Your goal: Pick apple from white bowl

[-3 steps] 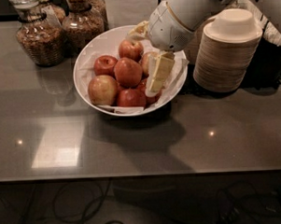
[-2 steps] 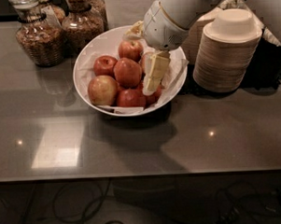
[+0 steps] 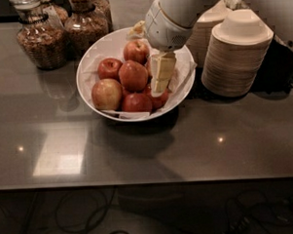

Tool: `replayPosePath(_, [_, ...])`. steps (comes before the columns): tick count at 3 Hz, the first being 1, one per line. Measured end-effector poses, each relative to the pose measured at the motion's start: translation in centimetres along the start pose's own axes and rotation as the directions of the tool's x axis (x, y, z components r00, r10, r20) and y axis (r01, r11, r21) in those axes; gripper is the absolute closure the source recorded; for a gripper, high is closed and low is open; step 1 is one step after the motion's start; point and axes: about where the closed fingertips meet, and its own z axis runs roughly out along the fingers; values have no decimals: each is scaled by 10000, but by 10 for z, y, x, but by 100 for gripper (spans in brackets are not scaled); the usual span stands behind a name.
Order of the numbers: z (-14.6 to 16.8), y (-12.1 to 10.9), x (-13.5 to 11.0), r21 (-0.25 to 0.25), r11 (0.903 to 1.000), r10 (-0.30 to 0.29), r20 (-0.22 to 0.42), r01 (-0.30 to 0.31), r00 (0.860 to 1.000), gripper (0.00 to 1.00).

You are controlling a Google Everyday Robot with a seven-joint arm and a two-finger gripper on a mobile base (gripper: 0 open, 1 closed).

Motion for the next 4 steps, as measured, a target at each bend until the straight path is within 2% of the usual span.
replayPosePath(1, [-2,-4,1,97,9977,-662,-185,664,9976,10])
replayPosePath(3, [11,-3,-16,-134,9776,-2094,371,2100,9771,10])
replayPosePath(4, [27,-1,-17,-394,9712,-2325,577,2349,9709,10])
